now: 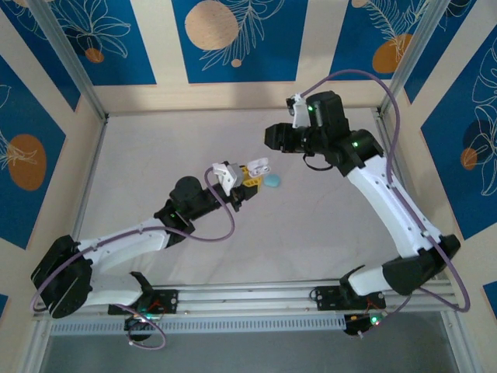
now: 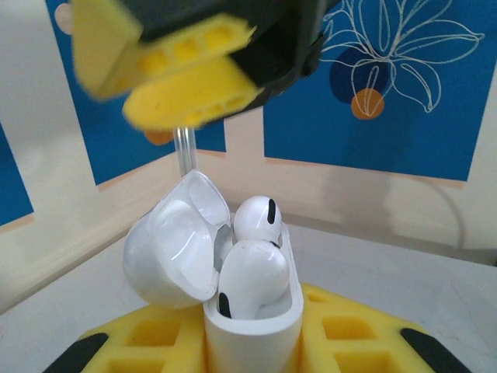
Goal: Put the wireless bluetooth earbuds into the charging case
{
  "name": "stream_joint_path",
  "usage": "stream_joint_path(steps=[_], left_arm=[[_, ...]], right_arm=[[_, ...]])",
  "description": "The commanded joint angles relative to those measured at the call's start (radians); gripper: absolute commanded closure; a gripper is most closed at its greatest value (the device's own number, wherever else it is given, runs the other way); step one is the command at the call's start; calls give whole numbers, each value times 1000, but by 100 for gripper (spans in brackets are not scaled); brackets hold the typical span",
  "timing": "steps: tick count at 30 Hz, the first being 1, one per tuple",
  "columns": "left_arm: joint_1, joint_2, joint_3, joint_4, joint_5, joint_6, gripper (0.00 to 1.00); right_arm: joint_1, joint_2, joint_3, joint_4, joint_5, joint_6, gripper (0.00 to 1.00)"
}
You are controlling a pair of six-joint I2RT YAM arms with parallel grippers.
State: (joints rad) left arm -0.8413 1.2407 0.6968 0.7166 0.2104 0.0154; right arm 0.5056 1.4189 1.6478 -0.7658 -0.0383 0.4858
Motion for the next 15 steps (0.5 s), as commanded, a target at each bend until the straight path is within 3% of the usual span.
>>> stream_joint_path(steps=[1, 6, 15], left_arm=[[-12, -25, 36, -4, 47, 50, 73], [-12, -24, 45, -16, 34, 57, 73], [-11, -27, 40, -24, -22, 28, 73]], right_arm=[[-1, 62, 70, -178, -142, -45, 59], [3, 108, 119, -254, -201, -96, 59], [-17, -9, -17, -202, -273, -107, 59]])
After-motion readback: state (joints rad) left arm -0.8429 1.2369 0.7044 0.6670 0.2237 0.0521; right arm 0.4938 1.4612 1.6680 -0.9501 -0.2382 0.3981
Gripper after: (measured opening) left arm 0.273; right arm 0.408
